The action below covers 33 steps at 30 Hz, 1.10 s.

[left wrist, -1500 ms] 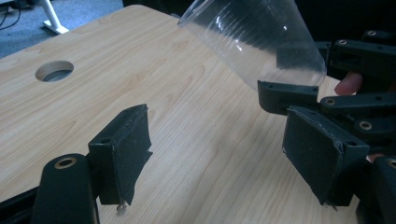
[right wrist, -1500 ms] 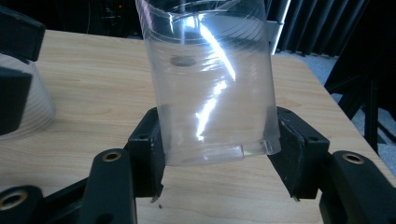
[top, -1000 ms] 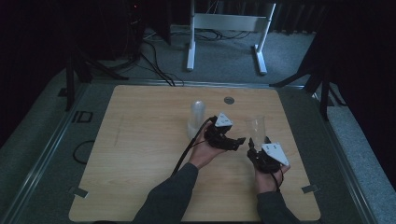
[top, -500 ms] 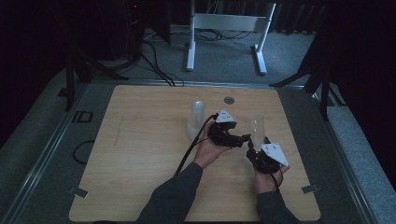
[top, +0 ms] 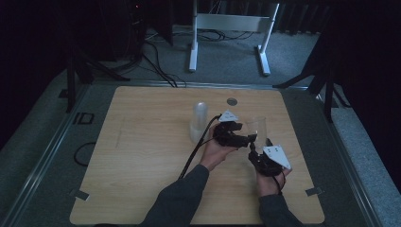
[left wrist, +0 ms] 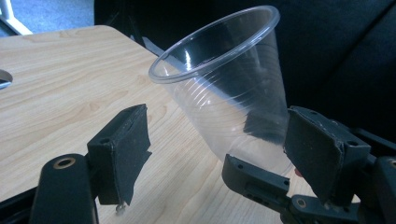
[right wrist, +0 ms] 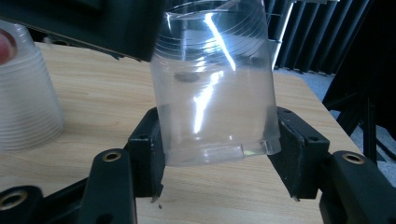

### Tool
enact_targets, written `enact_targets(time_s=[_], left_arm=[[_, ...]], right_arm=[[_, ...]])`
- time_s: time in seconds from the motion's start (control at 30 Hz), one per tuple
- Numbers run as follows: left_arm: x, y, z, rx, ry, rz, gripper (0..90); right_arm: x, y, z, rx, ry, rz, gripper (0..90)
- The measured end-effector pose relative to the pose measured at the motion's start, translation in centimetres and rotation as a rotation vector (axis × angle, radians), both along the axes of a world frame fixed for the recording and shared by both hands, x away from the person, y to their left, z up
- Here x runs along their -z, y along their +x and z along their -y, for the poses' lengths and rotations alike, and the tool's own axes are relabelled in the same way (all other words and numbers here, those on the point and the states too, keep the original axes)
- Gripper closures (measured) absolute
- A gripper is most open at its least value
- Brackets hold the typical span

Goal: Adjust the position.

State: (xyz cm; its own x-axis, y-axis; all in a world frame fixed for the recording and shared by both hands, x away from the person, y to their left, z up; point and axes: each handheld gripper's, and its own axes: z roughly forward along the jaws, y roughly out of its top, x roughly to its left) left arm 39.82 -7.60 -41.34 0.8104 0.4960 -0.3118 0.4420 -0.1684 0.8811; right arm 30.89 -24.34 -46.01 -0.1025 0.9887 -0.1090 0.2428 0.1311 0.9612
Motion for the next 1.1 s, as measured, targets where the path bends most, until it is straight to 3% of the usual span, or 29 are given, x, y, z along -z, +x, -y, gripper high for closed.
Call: enact_targets(time_s=[0.57,1.1], left_arm=[[0.3,0.6,0.8,-0.003,-0.094,-0.068,20.5],[0.2,1.0,1.8,-0.029,-0.121,-0.092,18.9]], right_arm=[[0.2,0.0,-0.3,-0.011,-0.004,0.003,41.9],[0.1,-0.1,-0.5,-0.016,-0.003,0.013,41.9]])
